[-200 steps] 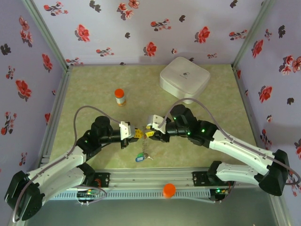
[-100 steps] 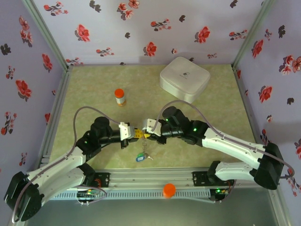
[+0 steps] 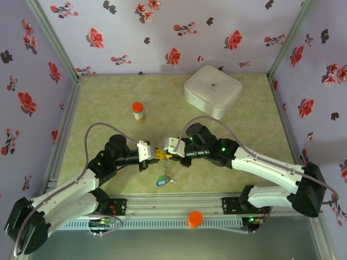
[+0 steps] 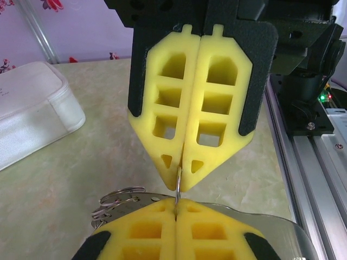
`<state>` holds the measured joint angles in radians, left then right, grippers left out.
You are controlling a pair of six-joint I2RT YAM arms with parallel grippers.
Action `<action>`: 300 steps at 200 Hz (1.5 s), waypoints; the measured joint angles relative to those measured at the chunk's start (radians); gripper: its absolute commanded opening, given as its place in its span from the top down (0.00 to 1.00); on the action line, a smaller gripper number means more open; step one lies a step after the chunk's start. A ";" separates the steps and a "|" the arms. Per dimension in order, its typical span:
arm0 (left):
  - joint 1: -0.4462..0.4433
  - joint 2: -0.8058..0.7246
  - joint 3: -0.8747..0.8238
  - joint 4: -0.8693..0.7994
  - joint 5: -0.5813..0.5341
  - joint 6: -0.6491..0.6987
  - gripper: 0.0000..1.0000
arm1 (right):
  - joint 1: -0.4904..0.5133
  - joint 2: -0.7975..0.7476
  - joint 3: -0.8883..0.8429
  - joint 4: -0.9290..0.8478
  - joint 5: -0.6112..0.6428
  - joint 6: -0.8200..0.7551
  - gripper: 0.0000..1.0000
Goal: Put the keys on the keyring
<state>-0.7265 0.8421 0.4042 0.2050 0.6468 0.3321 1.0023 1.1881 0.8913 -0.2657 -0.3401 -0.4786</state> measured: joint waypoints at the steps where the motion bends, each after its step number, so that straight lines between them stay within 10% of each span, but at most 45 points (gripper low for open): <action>1: 0.000 0.000 0.000 0.000 0.000 0.000 0.94 | 0.000 0.000 0.000 0.000 0.000 0.000 1.00; 168: -0.003 0.000 -0.002 -0.004 0.001 -0.007 1.00 | 0.010 0.006 -0.005 0.015 0.004 0.019 1.00; 189: -0.003 -0.001 -0.002 -0.003 -0.001 -0.007 1.00 | 0.011 0.002 -0.013 0.028 0.008 0.031 0.75; 225: -0.005 -0.060 0.000 -0.016 -0.046 0.006 1.00 | -0.008 -0.100 -0.104 0.113 0.006 0.093 0.61; 300: -0.005 -0.256 0.129 -0.253 -0.234 0.016 1.00 | -0.036 -0.261 -0.206 0.315 0.191 0.200 0.58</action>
<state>-0.7311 0.5861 0.5331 -0.0479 0.4129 0.3477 0.9665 0.9272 0.6857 0.0498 -0.1490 -0.2790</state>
